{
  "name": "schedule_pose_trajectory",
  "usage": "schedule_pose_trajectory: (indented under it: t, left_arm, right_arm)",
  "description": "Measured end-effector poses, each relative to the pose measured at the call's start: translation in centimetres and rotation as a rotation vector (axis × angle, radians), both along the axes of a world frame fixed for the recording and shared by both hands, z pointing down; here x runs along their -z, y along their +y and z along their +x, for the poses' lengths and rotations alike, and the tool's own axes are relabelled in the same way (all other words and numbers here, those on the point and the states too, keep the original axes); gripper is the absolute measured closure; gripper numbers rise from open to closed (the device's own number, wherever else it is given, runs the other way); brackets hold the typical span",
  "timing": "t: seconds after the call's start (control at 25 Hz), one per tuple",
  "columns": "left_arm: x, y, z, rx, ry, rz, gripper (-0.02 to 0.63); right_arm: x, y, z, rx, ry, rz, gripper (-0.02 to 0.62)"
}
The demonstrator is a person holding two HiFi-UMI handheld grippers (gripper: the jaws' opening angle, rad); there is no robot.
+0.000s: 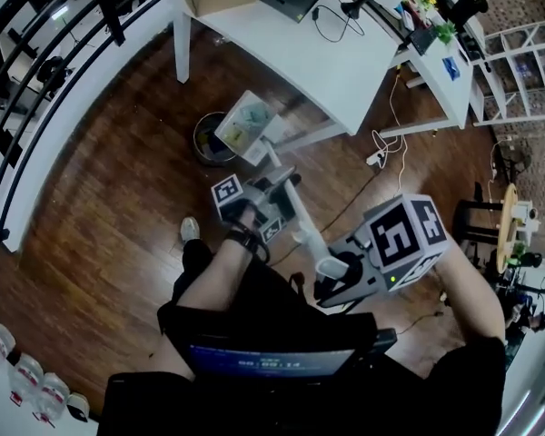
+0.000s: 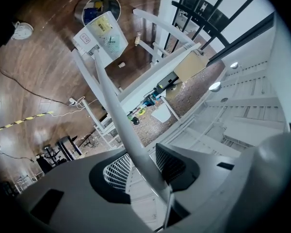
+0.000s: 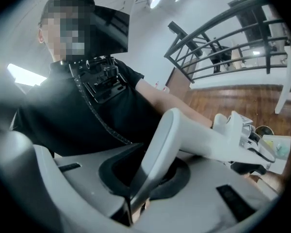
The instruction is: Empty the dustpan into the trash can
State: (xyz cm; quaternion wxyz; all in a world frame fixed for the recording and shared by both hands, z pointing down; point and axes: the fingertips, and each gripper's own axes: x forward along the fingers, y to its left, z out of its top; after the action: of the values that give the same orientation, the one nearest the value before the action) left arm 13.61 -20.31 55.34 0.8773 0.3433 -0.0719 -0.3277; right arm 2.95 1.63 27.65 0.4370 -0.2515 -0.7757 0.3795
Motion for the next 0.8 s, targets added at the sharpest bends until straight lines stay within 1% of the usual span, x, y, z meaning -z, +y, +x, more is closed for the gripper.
schedule_pose_trajectory:
  t: [0.32, 0.64, 0.8]
  left_arm:
    - [-0.4, -1.2, 0.4, 0.048, 0.045, -0.024, 0.463]
    - [-1.2, -1.3, 0.2, 0.069, 0.055, -0.054, 0.471]
    - [-1.3, -1.6, -0.4, 0.076, 0.060, -0.060, 0.476]
  right_arm:
    - [-0.9, -0.3, 0.7, 0.165, 0.071, -0.043, 0.564]
    - [-1.6, 0.0, 0.7, 0.329, 0.163, -0.102, 0.563]
    - [-2.5, 0.4, 0.5, 0.400, 0.225, -0.100, 0.563]
